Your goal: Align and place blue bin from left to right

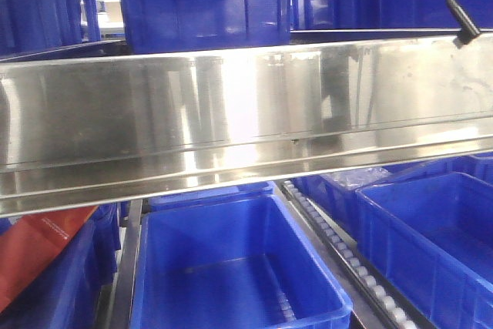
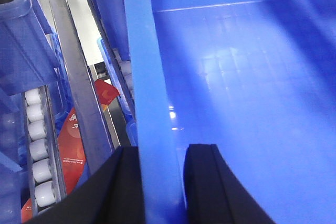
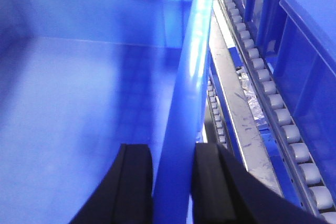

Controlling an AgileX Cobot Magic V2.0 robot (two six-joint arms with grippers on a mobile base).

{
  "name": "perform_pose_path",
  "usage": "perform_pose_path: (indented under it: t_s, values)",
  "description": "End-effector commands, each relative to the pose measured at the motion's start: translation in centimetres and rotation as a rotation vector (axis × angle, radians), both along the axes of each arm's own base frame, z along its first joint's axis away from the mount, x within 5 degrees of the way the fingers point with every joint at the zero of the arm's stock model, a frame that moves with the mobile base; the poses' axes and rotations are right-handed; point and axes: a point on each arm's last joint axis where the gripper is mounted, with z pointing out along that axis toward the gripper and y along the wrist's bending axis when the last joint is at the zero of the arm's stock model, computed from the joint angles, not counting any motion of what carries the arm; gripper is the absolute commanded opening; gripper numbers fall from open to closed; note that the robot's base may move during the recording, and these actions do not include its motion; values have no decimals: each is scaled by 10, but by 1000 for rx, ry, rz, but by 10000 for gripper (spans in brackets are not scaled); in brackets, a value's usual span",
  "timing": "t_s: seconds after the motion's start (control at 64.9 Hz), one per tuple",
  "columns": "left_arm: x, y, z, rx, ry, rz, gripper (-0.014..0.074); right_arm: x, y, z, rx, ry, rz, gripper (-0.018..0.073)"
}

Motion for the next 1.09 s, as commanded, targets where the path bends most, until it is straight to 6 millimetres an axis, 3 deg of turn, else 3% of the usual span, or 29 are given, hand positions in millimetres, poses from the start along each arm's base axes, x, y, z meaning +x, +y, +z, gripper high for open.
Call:
perform_pose_path:
  t_s: [0.0, 0.231, 0.416, 0.971, 1.079]
  values:
    - [-6, 0, 21, -21, -135, -27, -16, -9, -1, 25, 3, -156, 33, -78]
    - [-5, -3, 23, -49, -166, -42, -16, -9, -2, 25, 5, -167, 32, -78]
    - [-2, -10, 16, -123, -110, -64, -16, 6, -13, 17, -1, -156, -5, -78]
    - [41, -20, -43, -169, 130, 35, -15, 78, -28, -47, -53, -90, -49, -78]
    - [42, -20, -45, -162, 130, 39, 61, 84, -30, -55, -58, -72, -56, -30]
